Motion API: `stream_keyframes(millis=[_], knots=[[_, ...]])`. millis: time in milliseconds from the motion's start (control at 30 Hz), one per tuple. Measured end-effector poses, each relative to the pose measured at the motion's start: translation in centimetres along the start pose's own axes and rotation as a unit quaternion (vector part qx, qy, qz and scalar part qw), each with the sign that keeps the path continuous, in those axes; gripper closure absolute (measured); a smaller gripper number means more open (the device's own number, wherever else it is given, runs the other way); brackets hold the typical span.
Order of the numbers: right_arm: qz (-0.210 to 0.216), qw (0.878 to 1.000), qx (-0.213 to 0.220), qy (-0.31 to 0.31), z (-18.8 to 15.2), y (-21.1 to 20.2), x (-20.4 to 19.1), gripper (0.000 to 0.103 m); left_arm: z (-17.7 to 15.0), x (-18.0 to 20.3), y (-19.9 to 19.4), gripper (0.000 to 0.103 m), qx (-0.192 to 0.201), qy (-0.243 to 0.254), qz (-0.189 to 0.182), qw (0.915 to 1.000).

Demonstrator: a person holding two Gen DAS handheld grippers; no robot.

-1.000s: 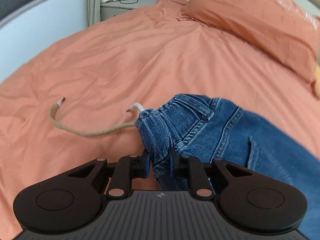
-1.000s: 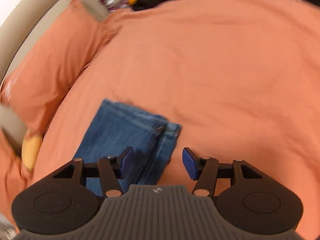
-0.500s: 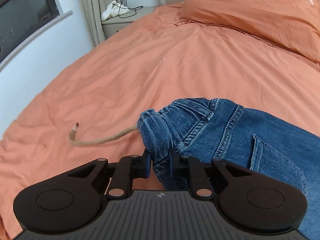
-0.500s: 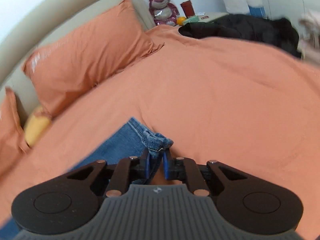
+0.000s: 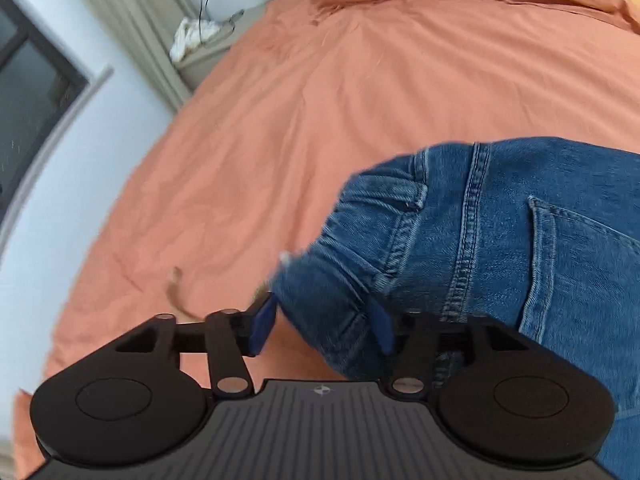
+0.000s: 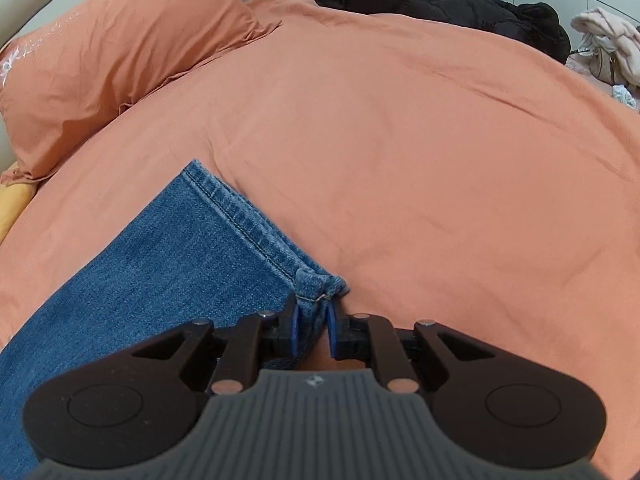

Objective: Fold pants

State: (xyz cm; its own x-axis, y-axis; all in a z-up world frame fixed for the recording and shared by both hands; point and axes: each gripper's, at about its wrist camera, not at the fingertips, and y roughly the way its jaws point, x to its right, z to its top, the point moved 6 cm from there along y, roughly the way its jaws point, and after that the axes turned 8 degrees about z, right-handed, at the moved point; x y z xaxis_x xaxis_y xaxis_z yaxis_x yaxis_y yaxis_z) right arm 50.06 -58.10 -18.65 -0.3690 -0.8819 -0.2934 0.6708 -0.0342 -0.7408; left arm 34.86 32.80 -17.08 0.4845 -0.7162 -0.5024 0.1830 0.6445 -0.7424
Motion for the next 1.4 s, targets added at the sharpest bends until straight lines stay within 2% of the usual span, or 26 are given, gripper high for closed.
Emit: stream_keyframes(millis=[133, 200, 267, 367, 500, 567, 700, 767, 833, 1000, 1267, 1300, 1400], knots=[[-0.001, 1.0, -0.002, -0.022, 0.7, -0.4, -0.8, 0.095, 1.1, 0.4, -4.8, 0.042, 0.054, 0.062, -0.022, 0.9964], [0.001, 0.999, 0.002, -0.033, 0.6, -0.9, -1.0, 0.095, 1.7, 2.0, -8.0, 0.044, 0.082, 0.093, -0.062, 0.9902], [0.009, 0.999, 0.01, -0.037, 0.9, -1.5, -1.3, 0.095, 2.1, 4.6, -11.3, 0.052, 0.106, 0.124, -0.115, 0.9799], [0.02, 0.999, 0.016, -0.034, 1.3, -2.4, -1.6, 0.095, 2.6, 10.4, -16.1, 0.063, 0.14, 0.17, -0.178, 0.959], [0.032, 0.999, 0.014, -0.042, 1.3, -3.2, -1.4, 0.095, 1.9, 20.3, -21.7, 0.072, 0.193, 0.243, -0.252, 0.9165], [0.036, 0.998, 0.01, -0.05, 1.3, -3.3, -1.4, 0.095, 1.5, 25.3, -23.8, 0.076, 0.207, 0.267, -0.277, 0.8994], [0.045, 0.996, -0.002, -0.072, 1.3, -2.8, -1.2, 0.095, 1.3, 34.2, -25.9, 0.081, 0.217, 0.296, -0.319, 0.8738], [0.055, 0.995, -0.007, -0.078, 1.5, -2.8, -1.0, 0.095, 1.5, 37.8, -26.3, 0.082, 0.224, 0.306, -0.328, 0.8649], [0.064, 0.994, -0.011, -0.089, 1.7, -2.8, -1.0, 0.095, 2.0, 40.7, -26.0, 0.087, 0.222, 0.31, -0.332, 0.8627], [0.081, 0.99, -0.015, -0.116, 1.8, -2.8, -1.1, 0.095, 3.7, 45.5, -25.2, 0.09, 0.204, 0.305, -0.33, 0.8696], [0.09, 0.989, -0.025, -0.111, 1.7, -1.7, -0.6, 0.095, 4.8, 48.1, -24.0, 0.091, 0.201, 0.292, -0.323, 0.8777], [0.089, 0.99, -0.025, -0.109, 1.6, -1.7, -0.5, 0.095, 4.7, 47.8, -24.2, 0.091, 0.204, 0.293, -0.321, 0.8771], [0.088, 0.99, -0.021, -0.108, 1.8, -2.0, -0.8, 0.095, 3.3, 47.2, -25.6, 0.092, 0.206, 0.32, -0.323, 0.8665]])
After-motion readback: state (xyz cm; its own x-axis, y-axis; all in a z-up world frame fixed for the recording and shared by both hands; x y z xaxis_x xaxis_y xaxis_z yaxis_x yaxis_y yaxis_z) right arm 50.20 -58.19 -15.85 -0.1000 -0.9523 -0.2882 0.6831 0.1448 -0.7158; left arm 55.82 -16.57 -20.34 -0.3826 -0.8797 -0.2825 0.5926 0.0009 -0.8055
